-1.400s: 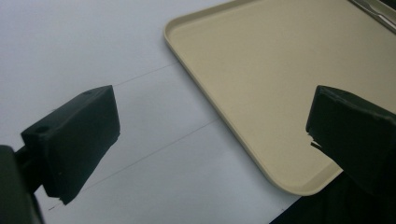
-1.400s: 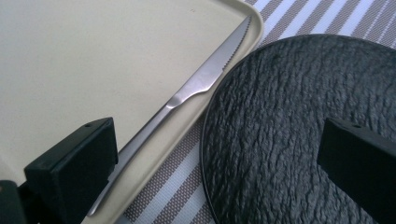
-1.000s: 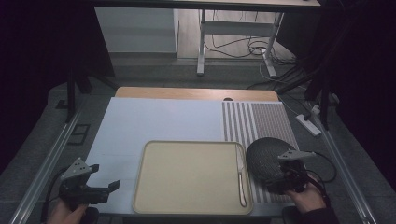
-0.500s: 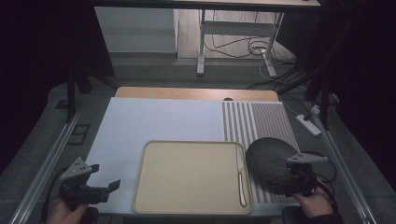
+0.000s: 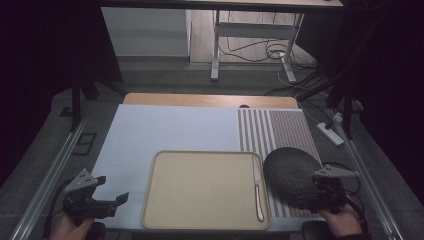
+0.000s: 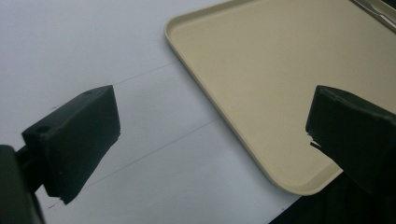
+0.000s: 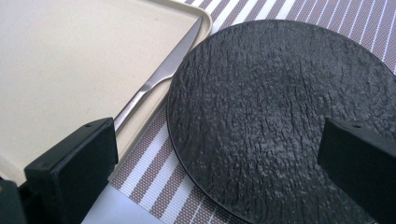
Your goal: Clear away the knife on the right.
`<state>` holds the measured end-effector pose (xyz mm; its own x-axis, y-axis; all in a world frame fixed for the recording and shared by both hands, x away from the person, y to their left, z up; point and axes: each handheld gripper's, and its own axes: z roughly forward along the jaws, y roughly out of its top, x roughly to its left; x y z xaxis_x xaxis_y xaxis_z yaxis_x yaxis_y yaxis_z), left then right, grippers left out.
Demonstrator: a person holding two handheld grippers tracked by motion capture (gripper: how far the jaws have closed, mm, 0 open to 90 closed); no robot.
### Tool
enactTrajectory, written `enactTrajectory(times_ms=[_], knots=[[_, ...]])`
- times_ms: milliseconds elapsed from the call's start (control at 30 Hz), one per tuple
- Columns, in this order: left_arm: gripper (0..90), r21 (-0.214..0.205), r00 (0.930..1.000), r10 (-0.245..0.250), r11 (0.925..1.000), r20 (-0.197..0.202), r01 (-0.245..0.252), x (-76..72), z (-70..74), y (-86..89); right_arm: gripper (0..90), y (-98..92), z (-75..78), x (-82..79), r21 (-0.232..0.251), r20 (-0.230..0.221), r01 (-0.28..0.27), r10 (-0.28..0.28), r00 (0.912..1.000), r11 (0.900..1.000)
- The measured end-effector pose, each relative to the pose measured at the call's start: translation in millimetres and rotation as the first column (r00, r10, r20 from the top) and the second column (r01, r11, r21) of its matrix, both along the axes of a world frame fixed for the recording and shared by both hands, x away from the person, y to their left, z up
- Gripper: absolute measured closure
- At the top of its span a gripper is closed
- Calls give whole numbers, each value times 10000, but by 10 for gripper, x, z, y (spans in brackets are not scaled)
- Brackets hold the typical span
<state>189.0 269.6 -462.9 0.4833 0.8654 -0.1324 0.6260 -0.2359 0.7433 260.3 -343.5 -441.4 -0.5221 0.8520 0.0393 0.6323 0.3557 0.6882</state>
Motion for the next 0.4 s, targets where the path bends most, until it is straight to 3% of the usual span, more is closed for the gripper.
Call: enactTrajectory(times_ms=[400], knots=[[24, -34, 10000, 22, 10000, -3, -22, 6, 1, -2, 0, -28, -7, -18, -156, -130, 37, -39, 9999, 9999]])
